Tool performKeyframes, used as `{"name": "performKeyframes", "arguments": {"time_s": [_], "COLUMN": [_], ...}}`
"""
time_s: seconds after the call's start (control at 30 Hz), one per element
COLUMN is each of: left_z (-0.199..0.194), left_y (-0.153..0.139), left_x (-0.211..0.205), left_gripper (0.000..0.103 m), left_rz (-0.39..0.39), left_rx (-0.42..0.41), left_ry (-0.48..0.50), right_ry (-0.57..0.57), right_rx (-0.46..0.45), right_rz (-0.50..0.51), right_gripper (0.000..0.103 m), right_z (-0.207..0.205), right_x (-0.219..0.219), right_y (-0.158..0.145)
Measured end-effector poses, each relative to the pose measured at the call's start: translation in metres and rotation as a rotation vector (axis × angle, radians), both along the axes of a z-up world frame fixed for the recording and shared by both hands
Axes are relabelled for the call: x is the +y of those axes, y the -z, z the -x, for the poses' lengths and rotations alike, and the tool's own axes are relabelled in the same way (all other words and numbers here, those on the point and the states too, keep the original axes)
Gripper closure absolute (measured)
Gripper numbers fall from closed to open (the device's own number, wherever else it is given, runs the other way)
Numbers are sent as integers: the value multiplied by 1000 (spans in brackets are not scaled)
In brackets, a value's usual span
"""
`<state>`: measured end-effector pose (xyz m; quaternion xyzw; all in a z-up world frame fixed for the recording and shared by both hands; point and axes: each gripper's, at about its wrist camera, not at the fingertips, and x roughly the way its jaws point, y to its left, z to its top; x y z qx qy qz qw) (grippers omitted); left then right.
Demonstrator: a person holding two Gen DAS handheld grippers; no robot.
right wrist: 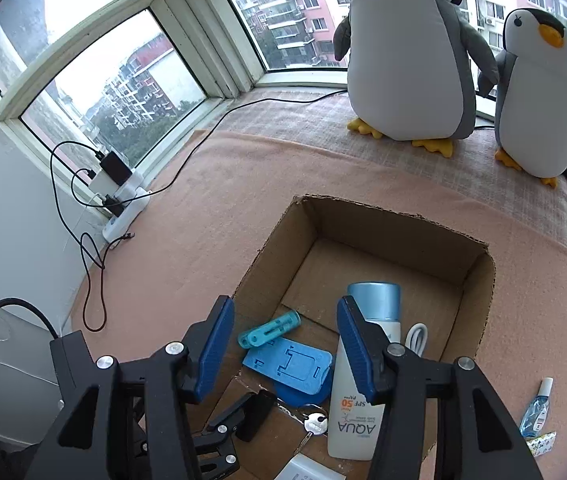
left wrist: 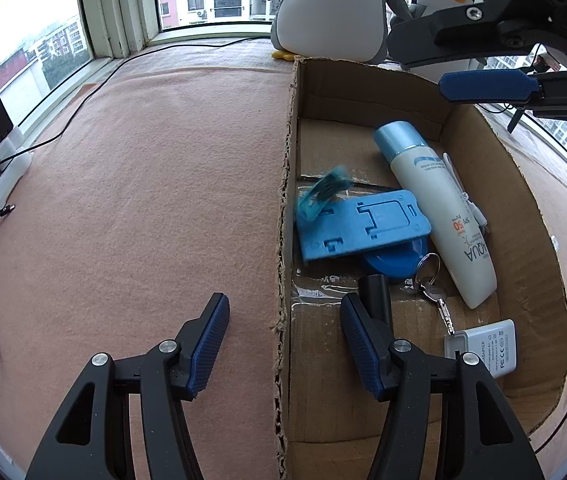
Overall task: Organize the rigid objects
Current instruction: 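Move the right tool to the patterned white lighter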
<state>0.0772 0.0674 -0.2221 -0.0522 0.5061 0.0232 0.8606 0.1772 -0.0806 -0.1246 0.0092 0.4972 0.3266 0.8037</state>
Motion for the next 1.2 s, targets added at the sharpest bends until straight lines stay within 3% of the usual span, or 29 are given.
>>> {"name": "performKeyframes", "arguments": {"time_s": [0.63,0.97,1.2], "left_z": [1,1,1], "left_y": [-1,-1,-1], "left_x": [-2,-4,-4], "left_gripper": [41,41,41], "left_rz": [-7,-12,-13], "left_rx": [-1,-1,-1], "left_ry": [1,2,2], "right_ry": [44,116,180], "right_rx": [-13,-39,9], "right_rz": [-19,37,130], "right_gripper": [53,53,53], "right_z": [13,26,25], "right_x": [-45,-121,-190], "right_y": [-15,-19,12]}}
